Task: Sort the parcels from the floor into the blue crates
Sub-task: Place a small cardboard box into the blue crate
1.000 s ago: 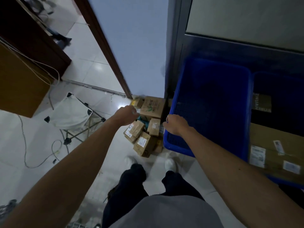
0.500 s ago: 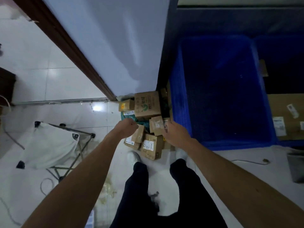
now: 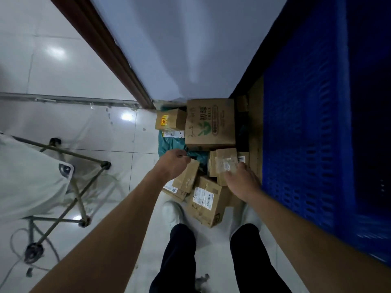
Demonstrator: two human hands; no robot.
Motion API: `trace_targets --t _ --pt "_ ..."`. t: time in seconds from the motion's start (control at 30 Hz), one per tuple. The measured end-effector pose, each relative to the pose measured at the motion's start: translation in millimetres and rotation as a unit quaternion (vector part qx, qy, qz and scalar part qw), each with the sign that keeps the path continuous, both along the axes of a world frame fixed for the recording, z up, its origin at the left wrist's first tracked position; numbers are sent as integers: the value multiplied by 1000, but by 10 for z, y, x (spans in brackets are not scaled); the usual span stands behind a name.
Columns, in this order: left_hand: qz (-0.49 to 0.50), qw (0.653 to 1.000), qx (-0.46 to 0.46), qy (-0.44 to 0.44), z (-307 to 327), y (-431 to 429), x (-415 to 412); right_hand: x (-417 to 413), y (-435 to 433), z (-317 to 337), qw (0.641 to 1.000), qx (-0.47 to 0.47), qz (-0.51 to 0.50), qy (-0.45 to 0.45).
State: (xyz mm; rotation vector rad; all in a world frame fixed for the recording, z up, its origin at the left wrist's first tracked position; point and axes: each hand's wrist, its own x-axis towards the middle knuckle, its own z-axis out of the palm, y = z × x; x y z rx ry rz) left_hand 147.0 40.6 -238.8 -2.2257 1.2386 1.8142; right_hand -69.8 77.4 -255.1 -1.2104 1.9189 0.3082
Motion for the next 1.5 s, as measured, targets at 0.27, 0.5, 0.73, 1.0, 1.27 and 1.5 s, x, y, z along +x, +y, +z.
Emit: trace_targets --t 0.27,0.5,0.73,1.0,1.27,1.5 --pt "26 1000 9 -6 -1237 -184 89 8 -655 -1084 994 -65 -89 19" --pt "69 997 -8 14 -1843 -563 -104 -110 -1152 -1659 974 -77 -204 -64" --pt "160 985 -10 63 -2040 -621 -240 -181 -1302 -1736 952 -37 -265 -149" --pt "155 984 -32 82 -1748 -590 -334 -259 -1177 -1358 950 -44 -265 -159" --pt "164 981 -53 88 -1331 -555 -296 -275 -1103 -1041 946 -54 -269 -173" --pt "163 982 -62 67 -943 -498 -251 -242 -982 -639 932 -58 -296 -201"
